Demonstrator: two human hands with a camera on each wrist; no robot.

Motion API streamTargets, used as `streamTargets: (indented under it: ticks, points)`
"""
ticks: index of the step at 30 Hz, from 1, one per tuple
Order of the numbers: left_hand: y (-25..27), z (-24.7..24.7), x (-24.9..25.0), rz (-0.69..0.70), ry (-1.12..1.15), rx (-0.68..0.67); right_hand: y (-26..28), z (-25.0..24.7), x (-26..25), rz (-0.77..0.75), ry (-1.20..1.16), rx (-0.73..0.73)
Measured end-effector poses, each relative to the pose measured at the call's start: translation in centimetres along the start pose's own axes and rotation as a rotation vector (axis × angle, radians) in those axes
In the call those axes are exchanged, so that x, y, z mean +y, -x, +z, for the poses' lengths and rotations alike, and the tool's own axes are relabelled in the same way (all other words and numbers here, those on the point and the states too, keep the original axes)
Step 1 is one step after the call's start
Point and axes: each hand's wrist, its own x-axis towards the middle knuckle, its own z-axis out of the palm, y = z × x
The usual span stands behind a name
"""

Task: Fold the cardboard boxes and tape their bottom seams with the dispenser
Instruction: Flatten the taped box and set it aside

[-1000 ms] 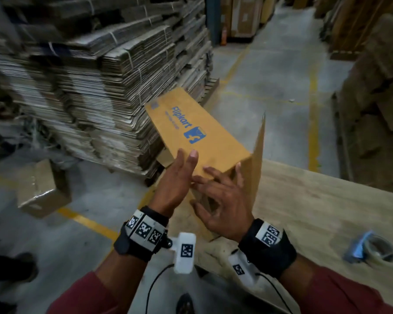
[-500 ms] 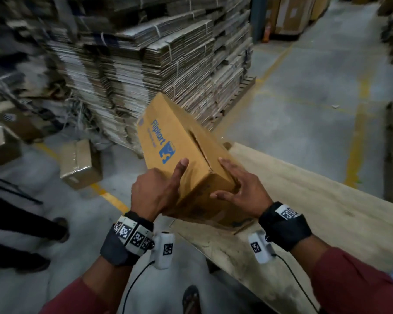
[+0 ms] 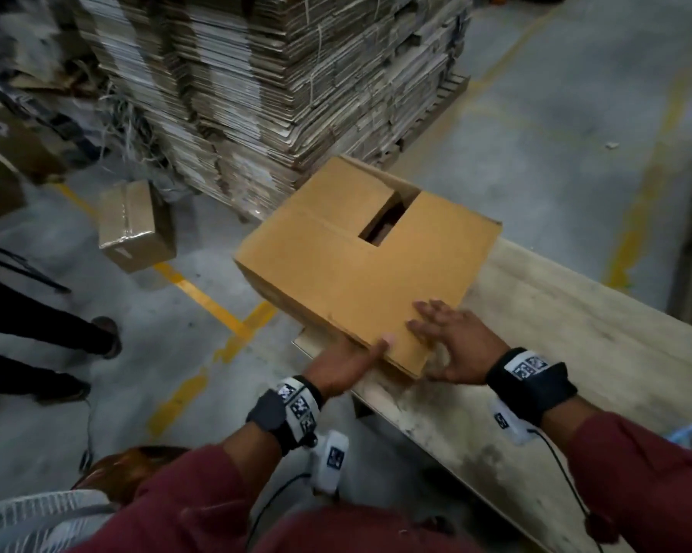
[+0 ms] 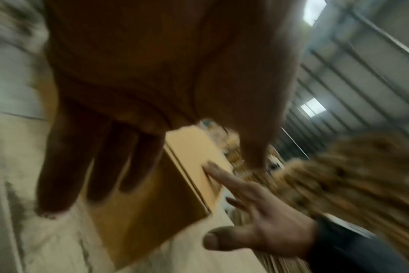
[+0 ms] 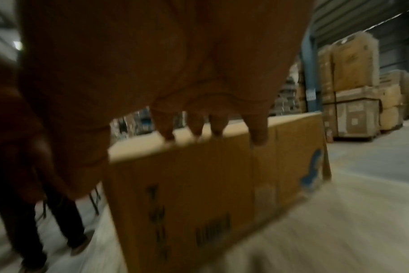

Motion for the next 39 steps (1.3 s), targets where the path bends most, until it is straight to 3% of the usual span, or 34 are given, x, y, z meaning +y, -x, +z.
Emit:
streamTargets:
  ticks: [2,4,11,16,19,22,24,27,30,34,36,39]
  points:
    - [-0.1,2.0,-0.2,0.038,-0.226,-0.228,1.8,2.2,0.7,0.09,0.055,-0.077]
    - [-0.8,2.1,0.3,0.116,-0.328,-0.306,2.8,2.7,1.2,0.156,0.045,-0.06]
    - [-4.4,-6.1,2.3,0.234,-0.363,-0.03,2.3,-3.0,1.8,0.231,0.115,-0.031]
    - [-7.5,-9.5,3.1,0.301,-0.217,0.079,-3.5,-6.6,-1.1,0.149,0.107,0.01]
    - [-9.0,-9.4,3.7,0.319,-0.178,0.089,-8.0,-7.4,-3.5,0.04,0.182,-0.097]
    - [-9.6,-9.5,4.4,0.354,-0.182,0.084,-9.5,-8.5,-4.2,0.025,0.25,-0.239]
    - [-9.8,-10.0,5.0,0.386,-0.168,0.092,-7.9,-10.5,-3.9,0.03,0.233,-0.168]
    - [-10.5,-10.1,6.3,0.45,-0.222,0.114,-1.8,-13.7,-2.3,0.058,0.2,0.138]
    - [-11.2,-7.9,8.4,0.511,-0.365,0.074,5.7,-14.5,1.0,0.243,0.199,0.319]
    - [-13.0,-3.3,12.3,0.534,-0.63,-0.148,11.9,-11.4,5.1,0.674,0.108,0.139]
    - [-14.9,-1.6,14.1,0.525,-0.798,-0.182,13.0,-7.8,5.9,0.758,-0.039,0.044]
    - [-17.4,-0.2,15.5,0.473,-1.03,-0.134,12.6,-3.0,5.4,0.774,-0.212,0.046]
